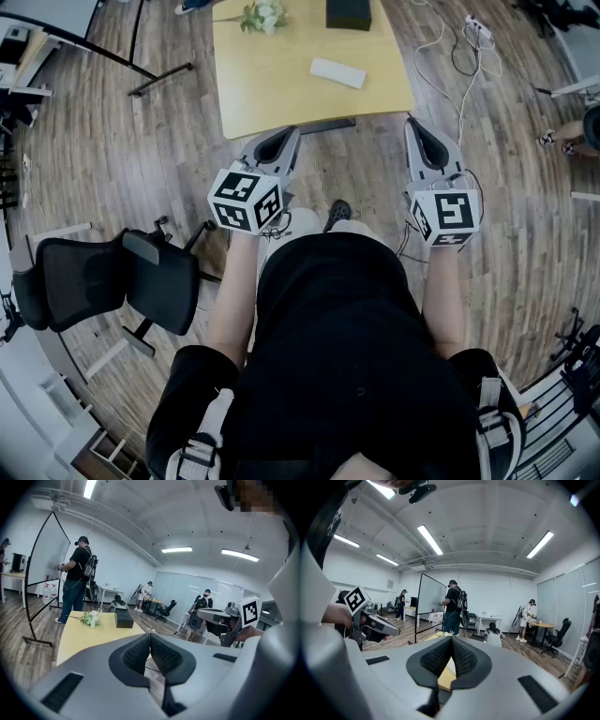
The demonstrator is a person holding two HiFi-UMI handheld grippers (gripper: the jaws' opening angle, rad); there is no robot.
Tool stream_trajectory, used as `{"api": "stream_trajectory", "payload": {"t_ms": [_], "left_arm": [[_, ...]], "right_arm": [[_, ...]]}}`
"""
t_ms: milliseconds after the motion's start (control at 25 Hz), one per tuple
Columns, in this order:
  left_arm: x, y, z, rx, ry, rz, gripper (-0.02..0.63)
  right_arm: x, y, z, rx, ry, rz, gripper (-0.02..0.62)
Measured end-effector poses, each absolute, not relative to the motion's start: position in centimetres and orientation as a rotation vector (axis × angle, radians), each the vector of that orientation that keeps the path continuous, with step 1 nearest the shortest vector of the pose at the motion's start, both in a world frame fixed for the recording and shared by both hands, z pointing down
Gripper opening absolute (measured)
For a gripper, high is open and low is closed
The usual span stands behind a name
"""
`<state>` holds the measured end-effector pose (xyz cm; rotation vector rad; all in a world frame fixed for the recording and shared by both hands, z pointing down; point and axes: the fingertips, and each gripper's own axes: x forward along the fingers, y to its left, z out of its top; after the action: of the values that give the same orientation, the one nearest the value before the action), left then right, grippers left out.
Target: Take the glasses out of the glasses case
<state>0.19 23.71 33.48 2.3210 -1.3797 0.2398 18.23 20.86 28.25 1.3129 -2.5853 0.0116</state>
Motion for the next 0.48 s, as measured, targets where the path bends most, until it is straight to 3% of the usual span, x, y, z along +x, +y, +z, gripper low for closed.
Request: {"api": "stream_trajectory", "payload": {"t_ms": [480], "left_arm": [[3.0, 23.5, 33.6, 2.400, -1.255, 0.323, 0.021]], "right_arm": [[20.3, 22.2, 27.7, 1.437, -2.554, -0.007, 0.014]]}}
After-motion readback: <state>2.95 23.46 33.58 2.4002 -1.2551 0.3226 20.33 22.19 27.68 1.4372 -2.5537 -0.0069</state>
